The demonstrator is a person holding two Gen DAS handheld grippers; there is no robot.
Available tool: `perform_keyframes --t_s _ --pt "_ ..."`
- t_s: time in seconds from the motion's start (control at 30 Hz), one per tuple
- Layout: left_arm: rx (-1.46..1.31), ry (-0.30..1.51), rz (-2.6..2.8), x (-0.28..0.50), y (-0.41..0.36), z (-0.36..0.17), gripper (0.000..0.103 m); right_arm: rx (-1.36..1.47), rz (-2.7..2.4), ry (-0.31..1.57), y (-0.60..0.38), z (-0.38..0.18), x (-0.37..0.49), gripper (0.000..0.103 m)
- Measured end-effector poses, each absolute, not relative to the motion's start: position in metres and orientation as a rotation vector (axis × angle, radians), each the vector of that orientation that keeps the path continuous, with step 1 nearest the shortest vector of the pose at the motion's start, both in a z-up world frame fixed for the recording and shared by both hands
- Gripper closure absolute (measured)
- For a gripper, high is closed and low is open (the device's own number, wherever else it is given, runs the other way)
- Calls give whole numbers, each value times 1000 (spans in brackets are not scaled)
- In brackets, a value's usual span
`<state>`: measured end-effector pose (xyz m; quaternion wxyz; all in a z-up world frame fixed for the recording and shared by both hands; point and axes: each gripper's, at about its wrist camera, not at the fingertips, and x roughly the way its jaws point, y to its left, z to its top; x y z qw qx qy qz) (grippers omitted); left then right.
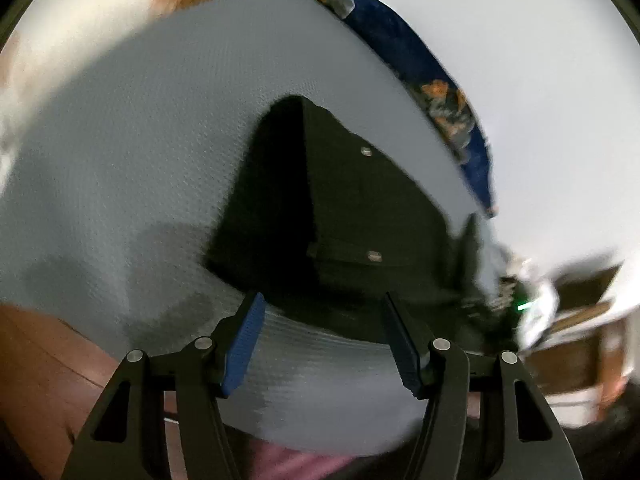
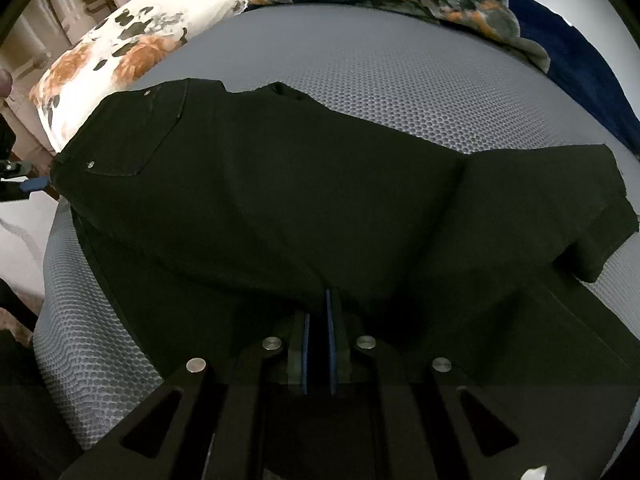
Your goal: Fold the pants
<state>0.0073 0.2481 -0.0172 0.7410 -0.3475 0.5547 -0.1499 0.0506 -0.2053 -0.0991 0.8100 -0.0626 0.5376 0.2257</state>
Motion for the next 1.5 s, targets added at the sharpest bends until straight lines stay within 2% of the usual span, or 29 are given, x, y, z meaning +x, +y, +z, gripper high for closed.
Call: perform_keyframes --t_s 0.33,0.4,0.43,0.47,0.57,0.73,0.87,1.03,1.17,1.3,1.43,1.5 --pt "-1031 1230 -217 23 223 -49 44 -137 483 1129 -210 -98 50 97" --pt "-1019 1213 -180 28 220 -49 59 -129 472 1120 -210 -94 49 97" --pt "-986 1200 -176 32 216 -46 74 -122 466 1113 -211 -91 48 98" --pt "-941 1194 -181 37 213 -40 79 -106 458 1105 -213 -86 47 98" --pt "-840 1156 -208 54 205 -18 83 -72 447 1078 -216 -67 45 98" --pt "-682 1043 -283 83 205 28 83 -63 448 1030 -211 -36 31 98" --pt "-568 1012 -340 90 214 45 83 -56 474 1067 -199 -46 17 98" --pt "-451 1177 -294 83 216 -4 83 -54 489 1175 -188 -84 13 98" --pt "-537 1256 -252 65 235 -49 83 -68 508 1212 -184 -91 12 98" --pt "-499 1229 -250 67 233 -40 83 -72 534 1215 -185 -81 11 98" --pt "-406 1231 -245 70 224 -42 82 -42 520 1261 -186 -97 11 98" --pt "-410 1230 -233 68 224 -40 78 1 518 1267 -190 -98 14 98"
